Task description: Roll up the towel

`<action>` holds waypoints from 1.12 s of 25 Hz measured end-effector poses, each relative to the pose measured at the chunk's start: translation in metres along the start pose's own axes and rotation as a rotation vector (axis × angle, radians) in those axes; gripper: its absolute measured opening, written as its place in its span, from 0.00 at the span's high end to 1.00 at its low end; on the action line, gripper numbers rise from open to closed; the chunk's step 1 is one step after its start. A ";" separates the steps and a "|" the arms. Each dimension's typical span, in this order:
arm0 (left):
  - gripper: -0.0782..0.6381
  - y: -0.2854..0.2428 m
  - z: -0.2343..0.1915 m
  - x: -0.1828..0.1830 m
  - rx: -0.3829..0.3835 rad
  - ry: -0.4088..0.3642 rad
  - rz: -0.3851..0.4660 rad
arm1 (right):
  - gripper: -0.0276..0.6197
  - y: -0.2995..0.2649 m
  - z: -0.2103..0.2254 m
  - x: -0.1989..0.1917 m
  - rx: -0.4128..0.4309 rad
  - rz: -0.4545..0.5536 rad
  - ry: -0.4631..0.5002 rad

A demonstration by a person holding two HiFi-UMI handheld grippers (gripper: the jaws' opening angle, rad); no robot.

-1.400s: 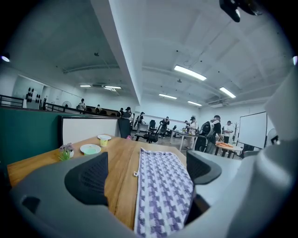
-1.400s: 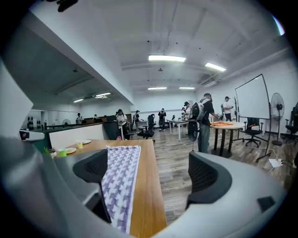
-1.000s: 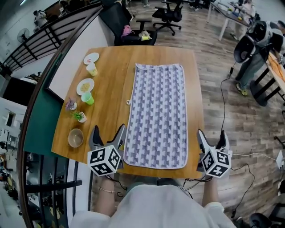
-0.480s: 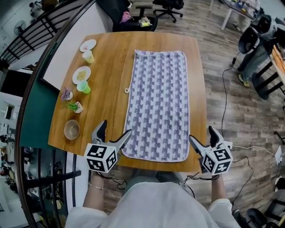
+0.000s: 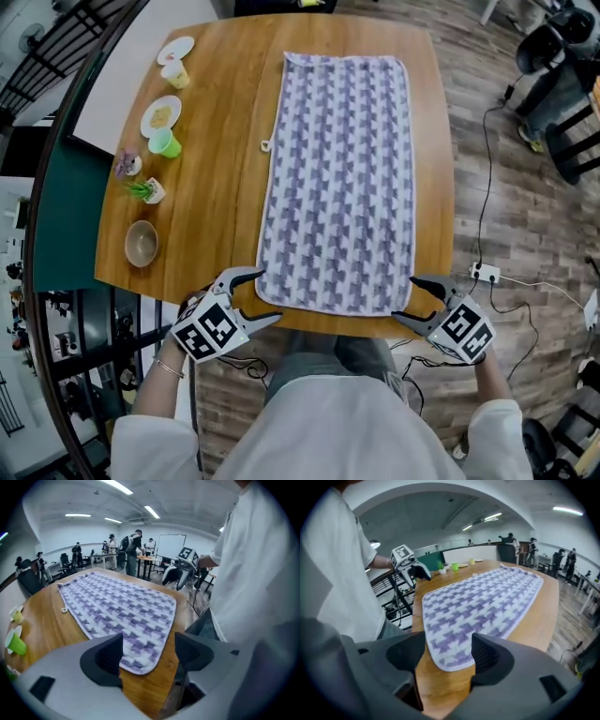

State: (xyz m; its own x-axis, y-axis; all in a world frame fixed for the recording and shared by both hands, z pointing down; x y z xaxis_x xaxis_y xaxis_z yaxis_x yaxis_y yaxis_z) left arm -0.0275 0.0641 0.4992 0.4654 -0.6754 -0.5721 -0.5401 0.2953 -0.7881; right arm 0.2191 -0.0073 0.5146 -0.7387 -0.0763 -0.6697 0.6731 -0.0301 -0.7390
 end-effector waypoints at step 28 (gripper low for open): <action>0.78 -0.049 -0.005 -0.065 -0.032 -0.247 -0.244 | 0.92 -0.046 -0.026 -0.051 0.179 -0.271 0.159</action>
State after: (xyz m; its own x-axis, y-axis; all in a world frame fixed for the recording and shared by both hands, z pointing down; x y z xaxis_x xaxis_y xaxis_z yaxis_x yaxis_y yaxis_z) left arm -0.0352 0.0903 0.5761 0.7370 -0.5385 -0.4084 -0.4118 0.1215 -0.9032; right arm 0.2253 0.0235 0.5811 -0.8780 0.1135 -0.4649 0.4375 -0.2033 -0.8759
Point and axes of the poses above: the fingertips, and each gripper's own axes: y backward along the fingers, z to its right, x out of its top, the point moved 2 cm from there along y, backward along the fingers, and after that the axes turned 11 degrees about y, right-handed, at the moved point
